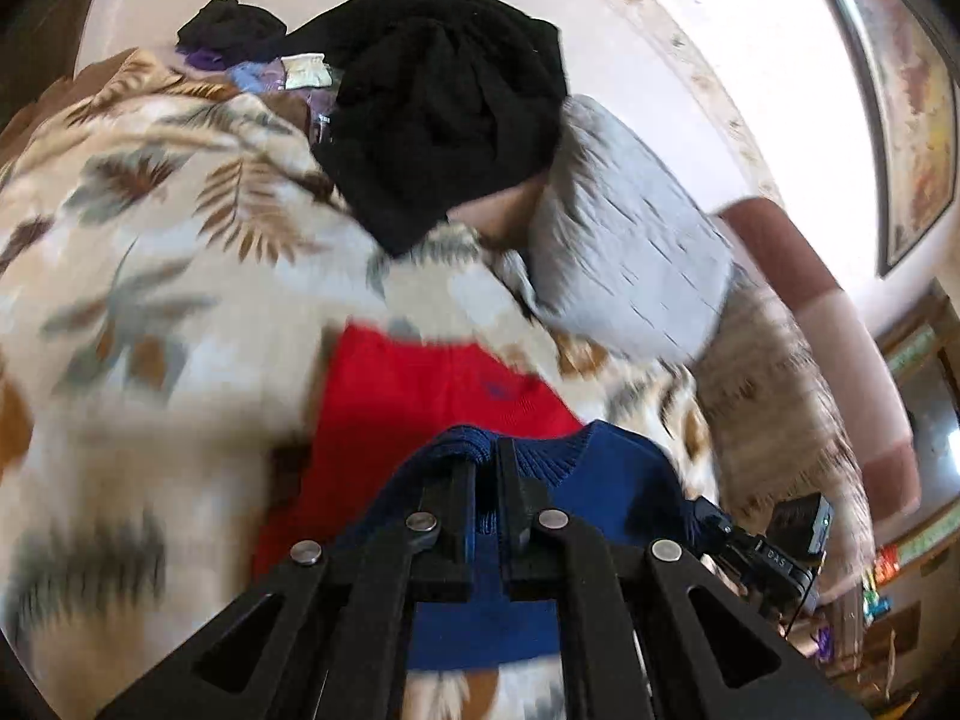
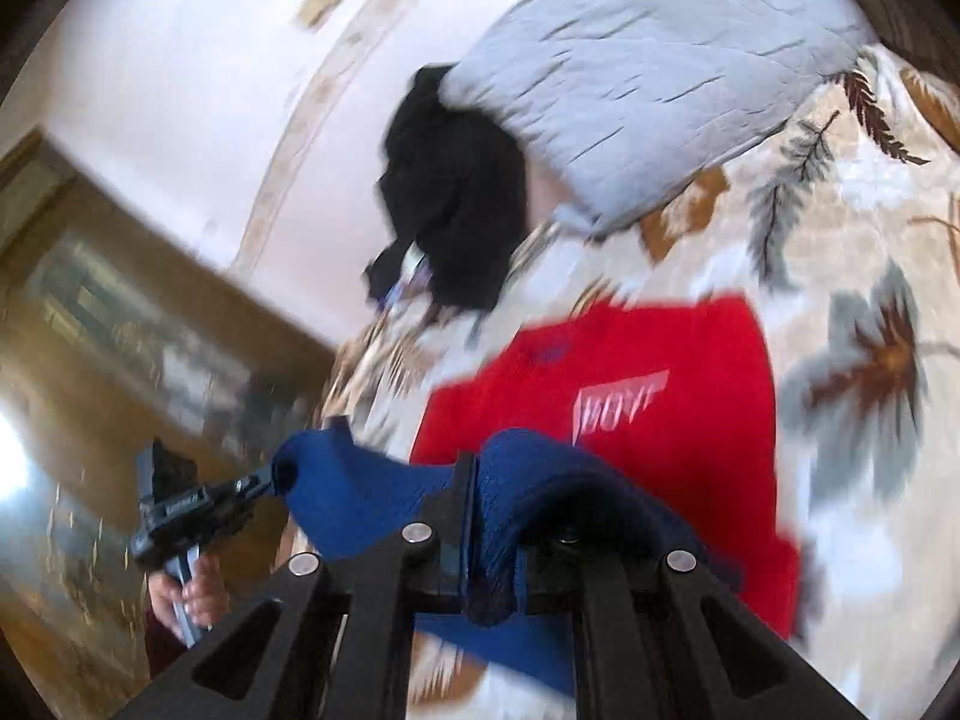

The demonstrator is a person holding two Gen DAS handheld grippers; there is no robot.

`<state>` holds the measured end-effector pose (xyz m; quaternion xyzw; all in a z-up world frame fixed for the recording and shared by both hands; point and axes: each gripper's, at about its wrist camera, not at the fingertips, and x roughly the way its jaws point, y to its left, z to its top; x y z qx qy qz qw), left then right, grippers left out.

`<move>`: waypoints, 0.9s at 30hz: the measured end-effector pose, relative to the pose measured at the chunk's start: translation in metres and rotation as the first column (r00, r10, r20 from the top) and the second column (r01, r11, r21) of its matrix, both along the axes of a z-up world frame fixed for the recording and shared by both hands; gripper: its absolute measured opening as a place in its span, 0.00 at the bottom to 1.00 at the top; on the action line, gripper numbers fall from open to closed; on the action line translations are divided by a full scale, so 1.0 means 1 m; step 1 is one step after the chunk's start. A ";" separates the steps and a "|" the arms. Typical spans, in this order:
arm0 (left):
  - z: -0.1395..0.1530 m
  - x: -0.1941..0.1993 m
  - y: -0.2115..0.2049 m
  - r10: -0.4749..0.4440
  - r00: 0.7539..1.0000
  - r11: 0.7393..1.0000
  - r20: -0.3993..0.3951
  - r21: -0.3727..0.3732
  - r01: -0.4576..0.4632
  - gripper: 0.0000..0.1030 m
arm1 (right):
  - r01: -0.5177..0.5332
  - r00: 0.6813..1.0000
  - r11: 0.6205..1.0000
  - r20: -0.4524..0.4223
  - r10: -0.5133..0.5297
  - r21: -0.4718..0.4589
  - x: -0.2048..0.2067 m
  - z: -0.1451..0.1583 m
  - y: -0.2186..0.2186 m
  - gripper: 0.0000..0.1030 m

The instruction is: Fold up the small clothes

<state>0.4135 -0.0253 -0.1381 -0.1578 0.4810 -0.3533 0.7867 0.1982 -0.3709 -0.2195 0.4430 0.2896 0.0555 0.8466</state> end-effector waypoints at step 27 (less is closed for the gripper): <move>-0.061 -0.037 -0.032 0.196 0.955 0.961 0.224 0.150 -0.232 0.35 | 0.086 0.996 0.996 -0.037 -0.087 -0.015 0.011 -0.015 -0.040 0.84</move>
